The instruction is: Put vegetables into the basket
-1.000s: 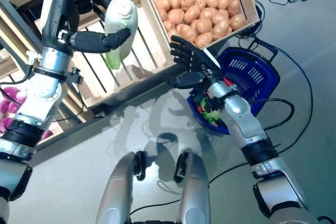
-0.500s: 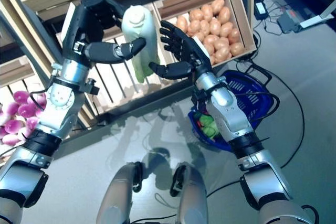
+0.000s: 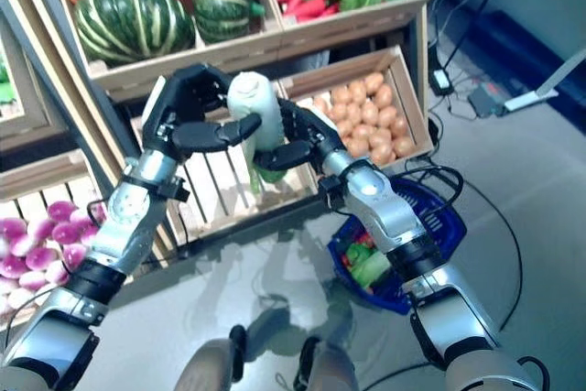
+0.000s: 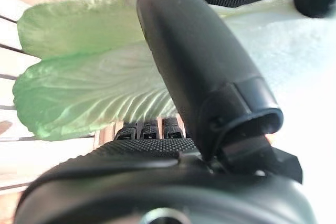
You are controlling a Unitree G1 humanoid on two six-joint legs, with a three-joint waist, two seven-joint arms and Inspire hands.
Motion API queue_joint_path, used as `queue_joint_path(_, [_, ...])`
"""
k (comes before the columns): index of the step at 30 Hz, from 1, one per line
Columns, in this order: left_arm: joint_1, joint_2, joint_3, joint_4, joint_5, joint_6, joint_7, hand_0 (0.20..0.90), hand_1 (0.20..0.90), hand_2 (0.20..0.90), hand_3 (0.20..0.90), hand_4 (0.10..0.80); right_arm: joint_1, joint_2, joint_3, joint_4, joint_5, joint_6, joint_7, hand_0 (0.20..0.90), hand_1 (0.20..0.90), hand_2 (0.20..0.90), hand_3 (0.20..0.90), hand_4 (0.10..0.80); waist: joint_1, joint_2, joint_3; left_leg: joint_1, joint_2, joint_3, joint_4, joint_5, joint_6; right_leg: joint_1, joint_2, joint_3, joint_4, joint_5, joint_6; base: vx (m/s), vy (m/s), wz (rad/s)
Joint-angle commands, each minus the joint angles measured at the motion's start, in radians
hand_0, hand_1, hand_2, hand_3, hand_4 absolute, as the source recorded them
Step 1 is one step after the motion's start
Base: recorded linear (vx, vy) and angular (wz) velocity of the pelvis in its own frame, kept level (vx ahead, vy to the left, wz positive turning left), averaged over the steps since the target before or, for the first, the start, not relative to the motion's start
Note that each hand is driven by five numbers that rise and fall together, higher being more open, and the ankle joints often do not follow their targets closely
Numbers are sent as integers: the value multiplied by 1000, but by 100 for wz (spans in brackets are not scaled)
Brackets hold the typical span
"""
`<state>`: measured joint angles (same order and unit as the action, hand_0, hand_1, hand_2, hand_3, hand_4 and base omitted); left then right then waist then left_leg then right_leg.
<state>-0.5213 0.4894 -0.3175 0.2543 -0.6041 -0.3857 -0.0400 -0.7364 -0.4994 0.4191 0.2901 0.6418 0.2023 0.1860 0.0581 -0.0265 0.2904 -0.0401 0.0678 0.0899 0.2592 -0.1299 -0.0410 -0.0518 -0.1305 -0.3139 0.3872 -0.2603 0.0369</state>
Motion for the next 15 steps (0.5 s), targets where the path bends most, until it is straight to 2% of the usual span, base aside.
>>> queue_joint_path(1, [-6, -53, -13, -116, -76, -67, -69, 300, 300, 300, 300, 400, -33, 60, 49, 51, 129, -35, 169, 900, 900, 900, 900, 800, 24, -20, -182, 75, -60, 35, -53, -35, 64, 130, 11, 22, -204, 97, -44, 53, -29, 5])
queue_joint_path(5, [8, -54, -15, -119, -114, -56, -90, 300, 300, 300, 300, 400, -47, 56, 58, 98, 188, -37, 204, 900, 900, 900, 900, 800, 32, -22, -198, 106, -61, 33, -107, -11, 61, 161, 19, 11, -251, 117, -40, 52, -20, 6])
queue_joint_path(6, [13, -53, -15, -118, -120, -56, -96, 300, 300, 300, 300, 400, -48, 57, 59, 111, 208, -30, 221, 533, 533, 533, 533, 555, 34, -23, -203, 116, -60, 32, -126, -4, 60, 168, 21, 10, -262, 122, -40, 63, -17, 9])
queue_joint_path(7, [19, -52, -15, -118, -127, -56, -104, 300, 300, 300, 300, 400, -49, 60, 58, 121, 223, -24, 229, 300, 300, 300, 300, 400, 36, -23, -208, 123, -61, 31, -139, 1, 60, 174, 24, 11, -273, 127, -40, 66, -18, 11])
queue_joint_path(9, [31, -50, -12, -126, -138, -55, -114, 300, 300, 300, 300, 400, -41, 57, 53, 134, 242, -19, 247, 300, 300, 300, 300, 400, 39, -24, -215, 137, -62, 27, -169, 11, 59, 187, 29, 9, -297, 137, -40, 55, -19, 8])
queue_joint_path(15, [48, -46, -11, -149, -141, -46, -130, 300, 300, 300, 300, 400, -28, 53, 38, 150, 233, -48, 202, 300, 300, 300, 300, 400, 41, -22, -223, 160, -65, 21, -219, 29, 61, 209, 40, 10, -344, 159, -41, 40, -22, 6])
